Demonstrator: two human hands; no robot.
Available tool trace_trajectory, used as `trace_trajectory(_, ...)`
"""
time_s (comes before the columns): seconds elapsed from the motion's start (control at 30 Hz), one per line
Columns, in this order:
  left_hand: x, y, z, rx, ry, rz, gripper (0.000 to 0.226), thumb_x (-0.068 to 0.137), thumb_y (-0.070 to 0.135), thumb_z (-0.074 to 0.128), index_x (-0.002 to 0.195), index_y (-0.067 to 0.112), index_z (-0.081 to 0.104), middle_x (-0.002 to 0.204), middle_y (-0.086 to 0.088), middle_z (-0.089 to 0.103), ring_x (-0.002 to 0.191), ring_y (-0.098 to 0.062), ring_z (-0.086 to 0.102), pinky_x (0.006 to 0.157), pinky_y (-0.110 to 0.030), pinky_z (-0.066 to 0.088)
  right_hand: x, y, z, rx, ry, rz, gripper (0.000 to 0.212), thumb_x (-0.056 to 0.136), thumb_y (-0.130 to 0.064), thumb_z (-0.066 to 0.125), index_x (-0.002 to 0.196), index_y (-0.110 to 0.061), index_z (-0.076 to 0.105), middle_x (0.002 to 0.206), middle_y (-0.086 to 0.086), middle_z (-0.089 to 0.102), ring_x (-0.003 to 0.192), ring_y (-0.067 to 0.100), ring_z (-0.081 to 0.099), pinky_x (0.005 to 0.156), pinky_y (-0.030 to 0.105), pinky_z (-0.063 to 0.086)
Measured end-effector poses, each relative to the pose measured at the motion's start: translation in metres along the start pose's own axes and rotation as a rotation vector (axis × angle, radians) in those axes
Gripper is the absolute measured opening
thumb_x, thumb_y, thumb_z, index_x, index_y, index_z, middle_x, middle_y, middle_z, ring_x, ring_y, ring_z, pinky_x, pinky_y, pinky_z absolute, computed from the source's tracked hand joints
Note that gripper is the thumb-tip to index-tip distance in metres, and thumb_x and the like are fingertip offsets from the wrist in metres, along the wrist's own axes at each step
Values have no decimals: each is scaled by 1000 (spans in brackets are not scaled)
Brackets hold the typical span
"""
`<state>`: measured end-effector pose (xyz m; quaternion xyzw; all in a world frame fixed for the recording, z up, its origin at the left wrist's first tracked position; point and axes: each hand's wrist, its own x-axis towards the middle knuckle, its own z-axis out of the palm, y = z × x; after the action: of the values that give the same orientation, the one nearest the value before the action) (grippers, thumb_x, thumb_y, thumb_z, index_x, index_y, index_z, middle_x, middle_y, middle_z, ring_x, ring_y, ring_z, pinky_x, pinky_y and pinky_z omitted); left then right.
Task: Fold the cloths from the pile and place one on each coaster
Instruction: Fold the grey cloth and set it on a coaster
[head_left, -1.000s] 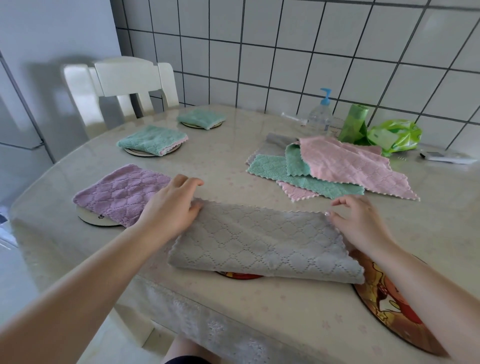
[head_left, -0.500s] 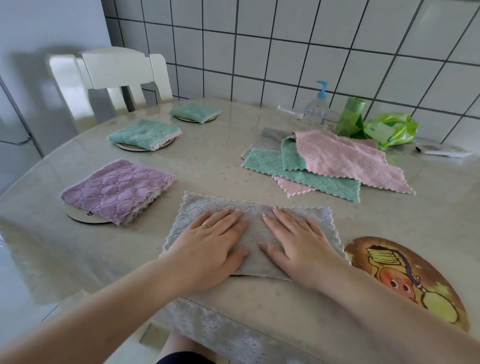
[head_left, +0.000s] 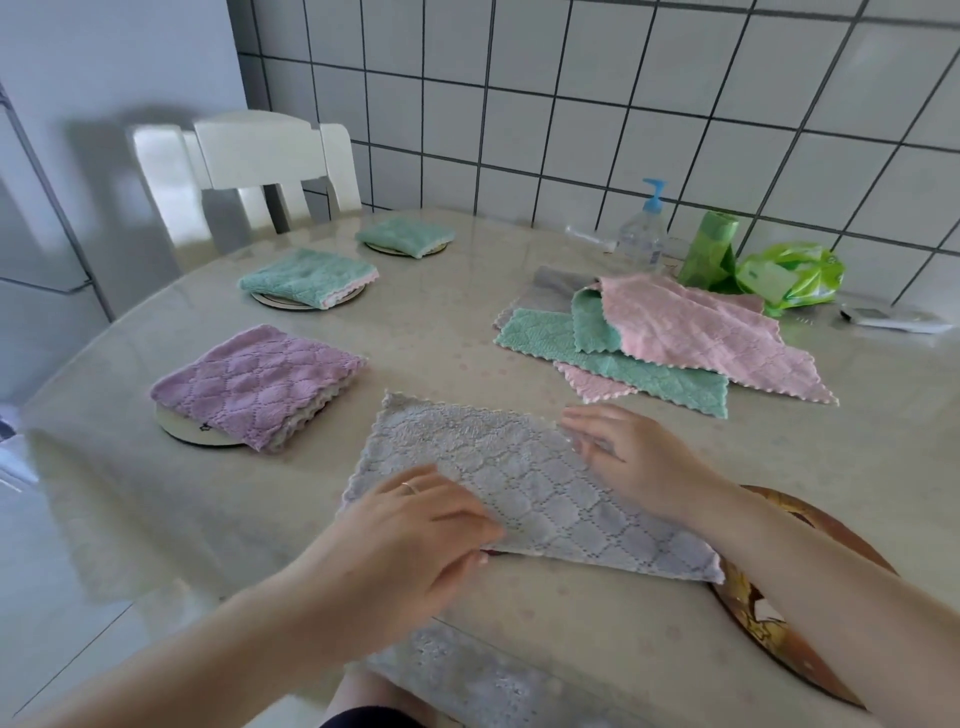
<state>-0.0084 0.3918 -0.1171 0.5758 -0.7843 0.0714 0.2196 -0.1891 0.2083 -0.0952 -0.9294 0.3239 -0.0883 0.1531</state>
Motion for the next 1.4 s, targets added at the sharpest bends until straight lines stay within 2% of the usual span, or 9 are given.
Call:
trace_trajectory(0.27, 22, 22, 16, -2, -51, -22, 27, 74, 28, 73, 99, 34, 65, 87, 17, 63, 80, -6, 61, 68, -22, 52, 58, -23, 8, 9, -81, 23, 31, 89, -26, 59, 116, -14, 63, 99, -2, 61, 83, 7, 52, 65, 15, 36)
trace_trajectory(0.6, 25, 22, 21, 1, 20, -72, 14, 74, 22, 69, 80, 34, 64, 78, 16, 61, 74, -7, 59, 61, -23, 50, 66, -24, -9, -88, -234, -12, 30, 89, -31, 58, 114, -15, 59, 103, -3, 60, 86, 9, 50, 64, 18, 36)
trace_trajectory(0.77, 12, 15, 2, -104, 68, -194, 14, 86, 24, 48, 88, 32, 59, 102, 20, 58, 59, -1, 58, 48, -20, 48, 57, -21, -20, 161, -174, -11, 6, 92, -29, 54, 89, -24, 51, 68, -7, 50, 59, 10, 43, 58, 24, 34)
trace_trajectory(0.87, 4, 11, -4, -273, 119, -331, 14, 93, 24, 42, 98, 32, 52, 121, 32, 47, 62, 2, 63, 62, -16, 50, 51, -17, -32, 330, -138, 3, 8, 92, -24, 56, 98, -26, 51, 68, 19, 54, 48, 9, 35, 49, 19, 31)
trace_trajectory(0.93, 0, 8, -3, -402, 159, -413, 17, 95, 21, 43, 101, 36, 50, 127, 35, 43, 68, -4, 64, 70, -18, 49, 47, -14, -40, 466, -147, 19, 21, 90, -23, 59, 107, -33, 53, 88, 30, 61, 57, 15, 43, 57, 26, 38)
trace_trajectory(1.03, -1, 1, -7, -452, 178, -394, 25, 95, 20, 43, 106, 41, 48, 127, 35, 39, 106, 8, 52, 87, -11, 40, 39, -10, -45, 573, -203, 22, 26, 90, -16, 58, 102, -37, 64, 97, 19, 65, 81, 22, 54, 79, 38, 45)
trace_trajectory(1.17, 8, -22, -13, -628, 24, -390, 16, 95, 23, 45, 90, 37, 49, 137, 39, 28, 120, 25, 28, 97, -1, 25, 21, -10, -49, 738, -245, 72, 36, 92, 7, 45, 99, -17, 70, 112, -4, 66, 99, -4, 61, 83, 12, 49)
trace_trajectory(1.3, 26, -48, -16, -1062, 83, -417, 9, 83, 18, 44, 86, 12, 51, 133, 18, 48, 126, 7, 41, 96, -16, 39, 9, -9, -41, 876, -242, 114, 36, 94, 1, 45, 114, -22, 64, 143, -3, 44, 134, 11, 37, 111, 39, 35)
trace_trajectory(1.4, 36, -64, -12, -986, -95, -460, 11, 90, 4, 44, 87, 12, 50, 133, 11, 49, 130, -3, 40, 95, -15, 39, 4, -7, -28, 805, -201, 140, 40, 95, -2, 44, 124, -26, 58, 150, -3, 29, 132, 5, 33, 108, 36, 35)
